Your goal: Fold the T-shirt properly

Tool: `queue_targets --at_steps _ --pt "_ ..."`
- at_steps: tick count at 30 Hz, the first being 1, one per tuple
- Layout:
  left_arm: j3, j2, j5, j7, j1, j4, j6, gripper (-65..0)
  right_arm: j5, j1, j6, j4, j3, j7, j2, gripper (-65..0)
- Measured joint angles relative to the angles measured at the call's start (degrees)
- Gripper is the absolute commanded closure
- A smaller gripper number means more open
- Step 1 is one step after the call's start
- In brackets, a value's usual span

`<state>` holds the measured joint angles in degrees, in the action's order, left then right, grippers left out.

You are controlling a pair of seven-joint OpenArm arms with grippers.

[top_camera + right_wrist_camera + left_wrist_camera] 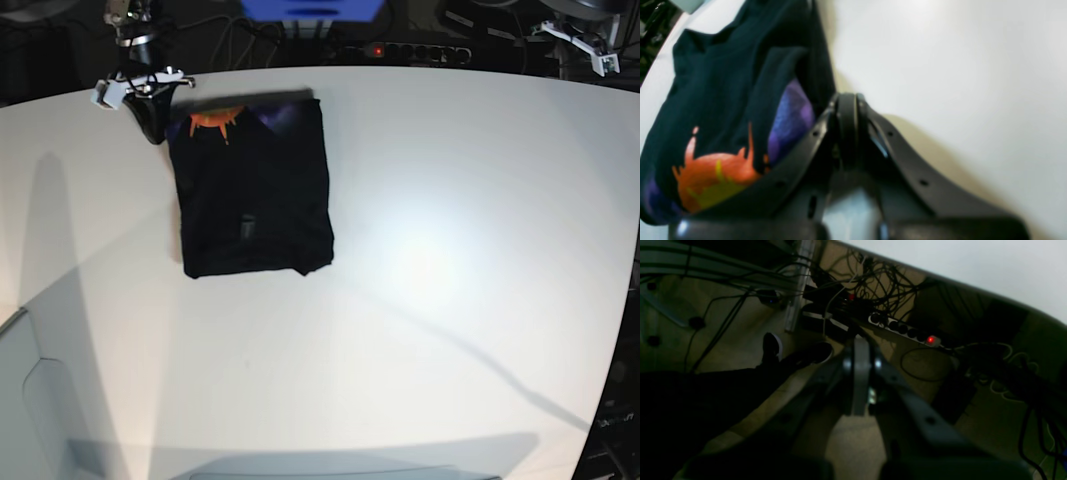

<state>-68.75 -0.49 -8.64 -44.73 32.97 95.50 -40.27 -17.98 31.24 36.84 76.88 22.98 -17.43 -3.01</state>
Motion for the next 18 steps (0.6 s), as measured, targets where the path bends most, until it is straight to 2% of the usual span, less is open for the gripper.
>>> queue_targets --at_steps 11,14,18 --pt "0.26 -0.26 0.0 0.13 -0.31 0.0 0.0 0.0 -0.02 0.87 0.0 0.15 -0.17 -0.22 -0.04 0.0" --pt "0.28 -0.28 -0.02 0.15 -0.33 0.0 0.0 0.0 -0.07 0.94 0.02 0.26 -0.02 -0.48 -1.11 0.0" --pt "0.28 -0.37 -0.04 0.15 -0.33 0.0 0.0 0.0 -0.46 1.73 1.95 0.09 -0.09 -0.61 -2.51 0.0"
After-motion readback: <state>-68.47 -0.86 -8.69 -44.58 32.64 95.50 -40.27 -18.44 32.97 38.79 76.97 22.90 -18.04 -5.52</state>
